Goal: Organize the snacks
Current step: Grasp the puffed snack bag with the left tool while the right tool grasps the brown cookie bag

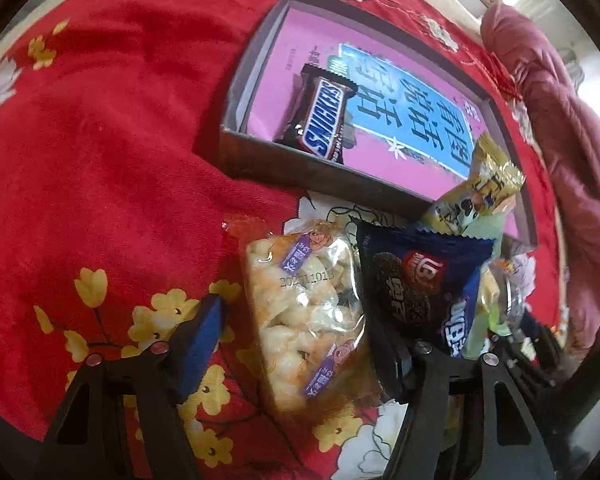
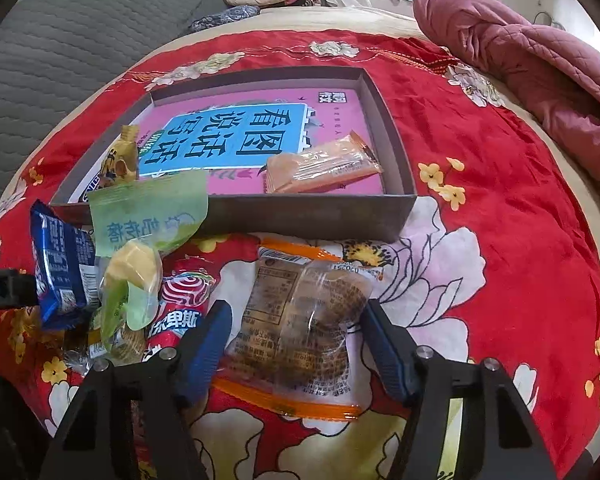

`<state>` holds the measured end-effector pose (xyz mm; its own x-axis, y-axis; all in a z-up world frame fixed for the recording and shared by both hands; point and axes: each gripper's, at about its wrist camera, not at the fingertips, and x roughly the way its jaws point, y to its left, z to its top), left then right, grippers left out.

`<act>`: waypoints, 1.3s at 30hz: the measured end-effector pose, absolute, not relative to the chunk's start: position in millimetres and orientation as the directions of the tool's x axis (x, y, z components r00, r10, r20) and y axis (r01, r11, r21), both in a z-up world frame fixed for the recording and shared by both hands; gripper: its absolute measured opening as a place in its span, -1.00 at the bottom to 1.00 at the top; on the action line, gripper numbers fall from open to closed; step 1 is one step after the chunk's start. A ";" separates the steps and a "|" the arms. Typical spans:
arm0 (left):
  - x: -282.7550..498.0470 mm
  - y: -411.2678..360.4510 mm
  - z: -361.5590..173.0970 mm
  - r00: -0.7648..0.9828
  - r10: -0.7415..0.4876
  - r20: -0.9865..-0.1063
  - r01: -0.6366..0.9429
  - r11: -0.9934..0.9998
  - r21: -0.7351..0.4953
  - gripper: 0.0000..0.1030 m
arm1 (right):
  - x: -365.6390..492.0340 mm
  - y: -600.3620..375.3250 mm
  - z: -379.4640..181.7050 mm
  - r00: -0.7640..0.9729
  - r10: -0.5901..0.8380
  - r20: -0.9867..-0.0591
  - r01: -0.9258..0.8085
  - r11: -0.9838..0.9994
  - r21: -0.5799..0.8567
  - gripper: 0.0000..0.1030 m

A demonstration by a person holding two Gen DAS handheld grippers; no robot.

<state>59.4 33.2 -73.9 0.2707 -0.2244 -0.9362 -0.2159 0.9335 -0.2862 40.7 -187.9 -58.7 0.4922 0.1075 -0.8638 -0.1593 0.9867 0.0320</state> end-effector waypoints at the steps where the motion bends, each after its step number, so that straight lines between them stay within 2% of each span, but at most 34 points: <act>1: 59.3 33.5 -73.9 0.274 -0.223 -0.936 -0.215 0.934 -0.286 0.31 | 41.2 -188.8 -58.5 0.492 0.112 -0.863 -0.158 0.987 0.038 0.21; 3: 58.8 34.3 -73.2 0.282 -0.220 -0.934 -0.209 0.936 -0.284 0.09 | 41.9 -190.0 -57.8 0.496 0.111 -0.861 -0.155 0.987 0.038 0.09; 4: 58.8 33.9 -72.7 0.286 -0.211 -0.935 -0.200 0.941 -0.274 0.05 | 42.1 -191.2 -57.1 0.498 0.116 -0.860 -0.156 0.987 0.043 0.08; 17: 48.4 42.2 -60.6 0.318 -0.214 -0.924 -0.171 0.945 -0.278 0.03 | 41.8 -205.4 -47.8 0.520 0.167 -0.837 -0.128 0.985 0.117 0.01; 39: 41.5 52.1 -17.3 0.435 -0.190 -0.880 -0.149 0.949 -0.278 0.03 | 32.5 -205.8 -11.1 0.657 0.246 -0.713 -0.183 0.969 0.166 -0.02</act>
<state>41.5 52.1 -17.3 0.4346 -0.1896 -0.8805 -0.1487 0.9491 -0.2777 32.5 -205.8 -11.1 0.6568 0.2459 -0.7129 -0.1827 0.9691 0.1659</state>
